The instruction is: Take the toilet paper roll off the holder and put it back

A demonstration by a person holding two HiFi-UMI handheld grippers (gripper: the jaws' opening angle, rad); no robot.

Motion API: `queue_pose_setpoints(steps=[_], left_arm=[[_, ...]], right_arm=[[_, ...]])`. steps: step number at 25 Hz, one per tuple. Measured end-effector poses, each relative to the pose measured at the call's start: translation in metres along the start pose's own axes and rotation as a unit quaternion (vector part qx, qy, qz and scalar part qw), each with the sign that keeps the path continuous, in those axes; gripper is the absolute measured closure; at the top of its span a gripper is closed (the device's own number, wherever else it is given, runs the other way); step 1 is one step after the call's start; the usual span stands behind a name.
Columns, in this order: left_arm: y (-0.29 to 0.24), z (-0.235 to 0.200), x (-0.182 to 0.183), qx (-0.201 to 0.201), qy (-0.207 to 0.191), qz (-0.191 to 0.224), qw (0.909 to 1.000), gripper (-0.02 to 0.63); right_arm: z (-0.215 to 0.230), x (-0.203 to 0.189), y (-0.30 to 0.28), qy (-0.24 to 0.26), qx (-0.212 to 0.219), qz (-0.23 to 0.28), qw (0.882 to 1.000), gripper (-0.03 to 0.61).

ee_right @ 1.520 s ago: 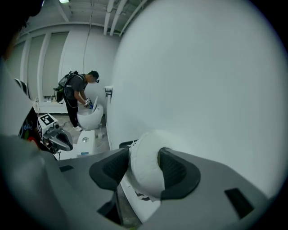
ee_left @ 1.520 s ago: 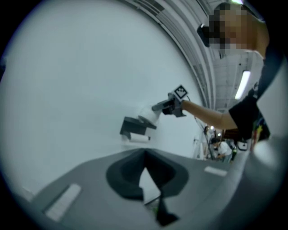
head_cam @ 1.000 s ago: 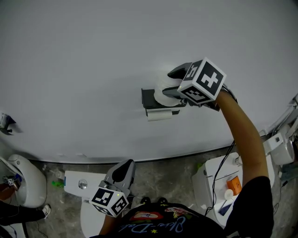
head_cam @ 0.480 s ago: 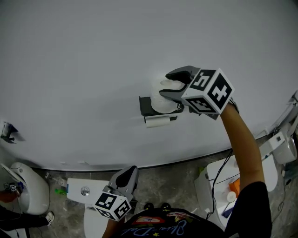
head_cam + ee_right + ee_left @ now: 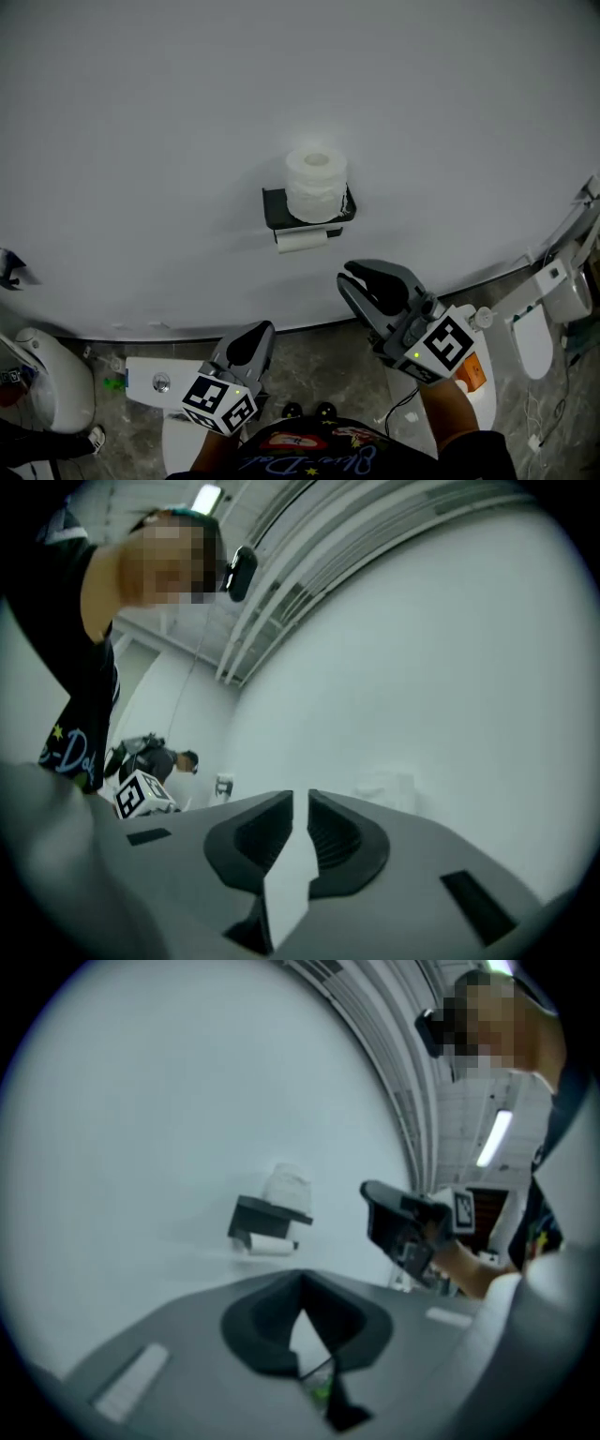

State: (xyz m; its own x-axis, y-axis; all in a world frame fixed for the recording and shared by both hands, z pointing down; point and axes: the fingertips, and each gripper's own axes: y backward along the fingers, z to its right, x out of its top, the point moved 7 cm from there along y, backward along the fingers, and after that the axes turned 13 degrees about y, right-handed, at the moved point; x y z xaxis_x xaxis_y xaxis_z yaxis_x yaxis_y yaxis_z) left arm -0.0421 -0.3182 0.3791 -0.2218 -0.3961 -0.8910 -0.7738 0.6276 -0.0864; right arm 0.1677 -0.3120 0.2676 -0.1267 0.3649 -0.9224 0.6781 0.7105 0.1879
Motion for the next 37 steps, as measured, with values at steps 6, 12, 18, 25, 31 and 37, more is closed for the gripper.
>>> queue_pose_setpoints(steps=[6, 12, 18, 25, 31, 37], left_arm=[[-0.013, 0.008, -0.009, -0.022, -0.006, -0.014, 0.9996, 0.615], [-0.018, 0.011, -0.013, -0.025, -0.003, -0.021, 0.9995, 0.615], [-0.015, 0.013, -0.016, -0.021, 0.003, -0.023, 0.9995, 0.615], [-0.011, 0.012, -0.020, -0.017, 0.008, -0.026, 0.9995, 0.615], [-0.011, 0.010, -0.022, -0.017, 0.010, -0.028, 0.9994, 0.615], [-0.009, 0.011, -0.020, -0.013, 0.012, -0.028, 0.9995, 0.615]], right_arm=[[-0.038, -0.073, 0.050, -0.158, -0.071, -0.045, 0.984, 0.546], [-0.053, -0.097, 0.062, -0.209, -0.090, -0.072, 0.971, 0.563], [-0.054, -0.097, 0.061, -0.204, -0.088, -0.077, 0.972, 0.563], [-0.059, -0.106, 0.061, -0.221, -0.076, -0.109, 0.966, 0.563], [-0.062, -0.112, 0.061, -0.242, -0.074, -0.115, 0.960, 0.563], [-0.068, -0.108, 0.058, -0.226, -0.045, -0.107, 0.967, 0.565]])
